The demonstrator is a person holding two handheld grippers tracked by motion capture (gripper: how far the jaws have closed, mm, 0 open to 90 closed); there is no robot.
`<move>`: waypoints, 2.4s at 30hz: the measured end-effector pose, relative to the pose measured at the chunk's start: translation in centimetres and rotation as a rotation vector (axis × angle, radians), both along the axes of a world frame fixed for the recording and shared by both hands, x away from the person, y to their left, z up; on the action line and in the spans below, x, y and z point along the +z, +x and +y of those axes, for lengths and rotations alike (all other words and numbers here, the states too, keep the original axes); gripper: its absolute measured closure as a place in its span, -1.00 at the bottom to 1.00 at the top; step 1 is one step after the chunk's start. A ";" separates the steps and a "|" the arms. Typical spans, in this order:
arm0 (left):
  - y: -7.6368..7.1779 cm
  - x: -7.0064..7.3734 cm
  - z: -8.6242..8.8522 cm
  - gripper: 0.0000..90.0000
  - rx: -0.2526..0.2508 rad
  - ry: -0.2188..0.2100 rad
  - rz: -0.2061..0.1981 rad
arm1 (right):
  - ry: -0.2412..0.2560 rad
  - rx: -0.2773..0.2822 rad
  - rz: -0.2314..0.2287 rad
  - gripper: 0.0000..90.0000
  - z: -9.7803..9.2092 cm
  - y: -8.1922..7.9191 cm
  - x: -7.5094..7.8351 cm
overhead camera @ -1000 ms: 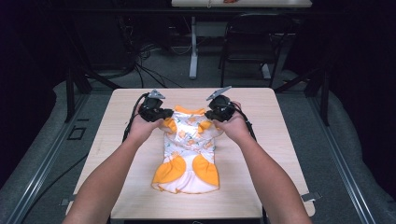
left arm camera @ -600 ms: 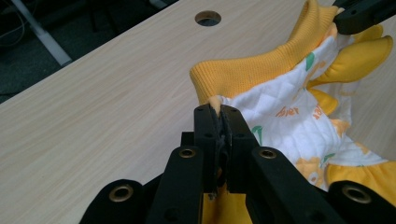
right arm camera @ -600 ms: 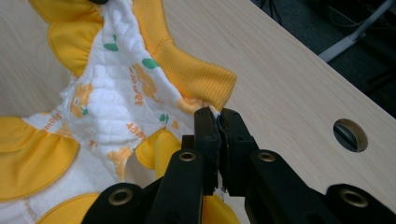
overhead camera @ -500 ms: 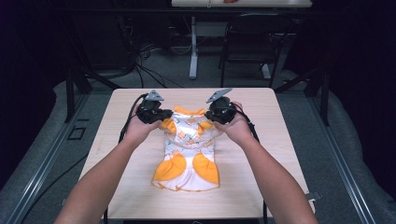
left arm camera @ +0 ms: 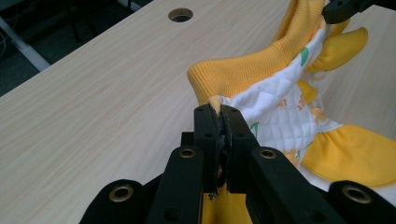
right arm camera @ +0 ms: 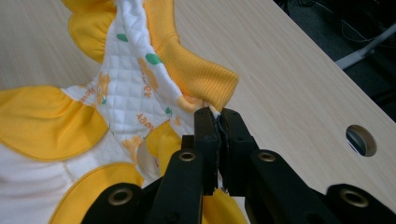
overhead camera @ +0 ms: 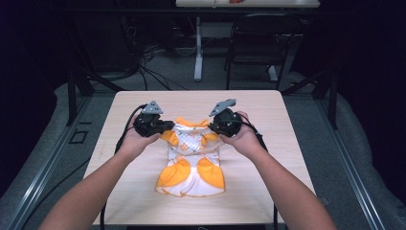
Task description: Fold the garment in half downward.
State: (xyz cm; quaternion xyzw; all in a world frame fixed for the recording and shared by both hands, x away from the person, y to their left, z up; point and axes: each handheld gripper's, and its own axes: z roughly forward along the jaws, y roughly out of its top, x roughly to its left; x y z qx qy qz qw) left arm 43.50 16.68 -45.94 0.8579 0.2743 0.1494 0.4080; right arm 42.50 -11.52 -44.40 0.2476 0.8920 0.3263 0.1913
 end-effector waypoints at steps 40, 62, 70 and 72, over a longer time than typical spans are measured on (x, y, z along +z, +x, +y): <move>-5.9 -3.9 0.6 0.92 -0.072 0.046 0.056 | -0.023 0.086 0.102 0.91 0.0 -6.8 -4.2; -10.1 -8.0 1.3 0.89 -0.107 0.043 0.079 | -0.021 0.117 0.156 0.90 0.4 -9.8 -8.3; -10.7 -7.9 2.0 0.70 -0.102 -0.001 0.114 | 0.023 0.100 0.157 0.70 0.1 -10.4 -8.3; -10.6 -7.5 2.1 0.66 -0.100 -0.017 0.124 | 0.035 0.100 0.157 0.67 -0.1 -10.4 -8.0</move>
